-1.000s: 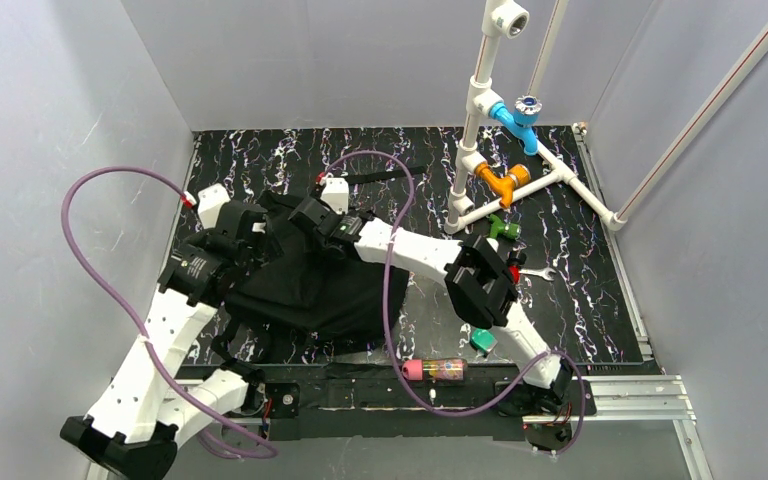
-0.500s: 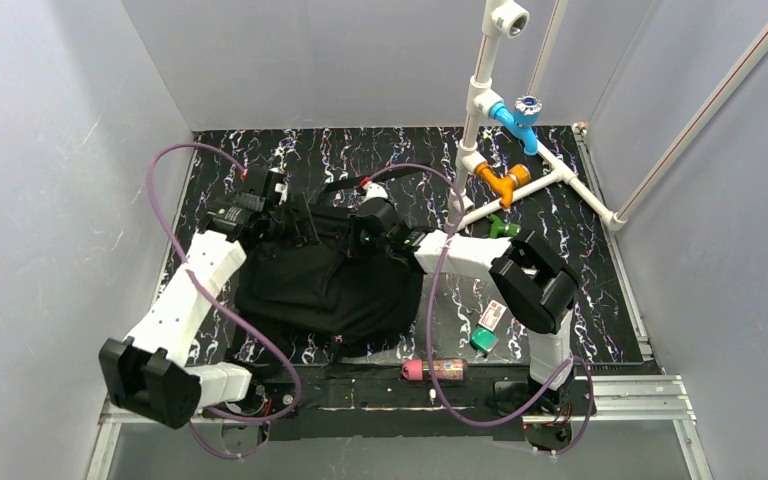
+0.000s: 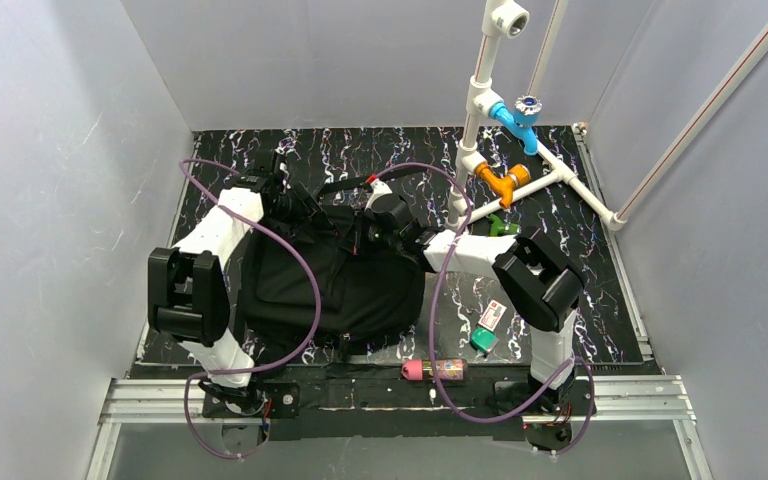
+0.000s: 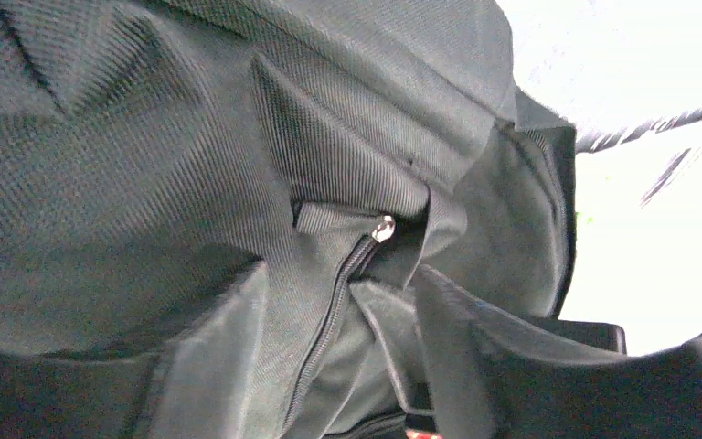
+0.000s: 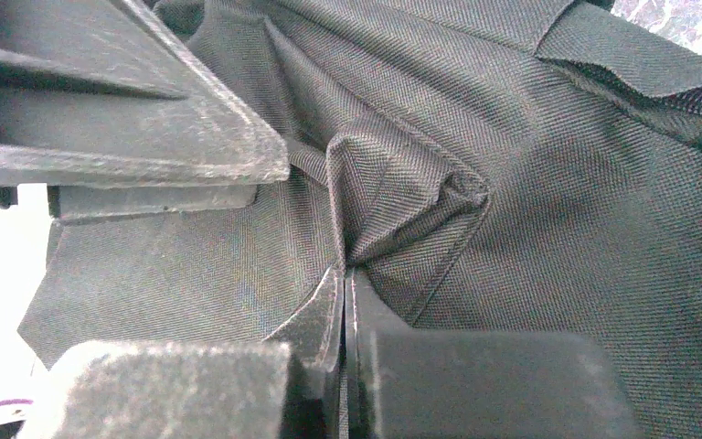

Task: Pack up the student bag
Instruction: Unzip the student bag at the center of the board.

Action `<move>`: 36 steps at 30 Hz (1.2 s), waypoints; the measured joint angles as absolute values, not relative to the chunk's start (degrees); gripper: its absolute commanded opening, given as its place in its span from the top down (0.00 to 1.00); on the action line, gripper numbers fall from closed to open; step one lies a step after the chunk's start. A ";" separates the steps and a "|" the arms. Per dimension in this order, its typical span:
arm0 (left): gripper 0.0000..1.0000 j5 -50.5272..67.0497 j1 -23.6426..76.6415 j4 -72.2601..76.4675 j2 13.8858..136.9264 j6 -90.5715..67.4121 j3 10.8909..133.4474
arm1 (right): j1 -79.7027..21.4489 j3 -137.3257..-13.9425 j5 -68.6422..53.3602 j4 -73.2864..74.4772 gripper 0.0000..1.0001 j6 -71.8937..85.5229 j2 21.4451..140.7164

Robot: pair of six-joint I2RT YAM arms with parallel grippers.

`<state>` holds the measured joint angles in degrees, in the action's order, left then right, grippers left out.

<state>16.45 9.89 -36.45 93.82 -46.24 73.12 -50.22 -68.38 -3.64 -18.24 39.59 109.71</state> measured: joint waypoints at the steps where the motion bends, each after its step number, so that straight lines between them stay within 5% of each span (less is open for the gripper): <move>1: 0.55 16.43 9.72 -36.40 94.67 -47.92 73.47 | -50.22 -68.25 -3.64 -18.22 0.99 39.44 109.49; 6: 0.63 15.68 9.76 -36.16 96.01 -55.20 75.07 | -50.22 -67.59 -3.73 -18.70 0.99 38.85 108.68; 26: 0.60 8.03 11.27 -42.09 99.61 -70.06 76.71 | -50.61 -66.94 -4.49 -19.81 0.99 37.82 108.42; 30: 0.72 6.17 11.94 -44.73 100.84 -72.14 77.56 | -50.96 -66.94 -4.45 -19.40 0.99 36.73 108.25; 33: 1.00 4.80 12.16 -46.19 100.84 -73.14 77.56 | -51.31 -66.94 -4.03 -19.20 0.99 35.68 107.94; 36: 1.00 3.99 12.23 -47.22 100.95 -72.88 77.60 | -51.53 -66.94 -3.25 -18.85 0.92 35.27 107.50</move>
<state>3.99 12.23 -47.22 100.95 -72.88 77.60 -51.53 -66.94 -3.25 -18.85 35.27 107.50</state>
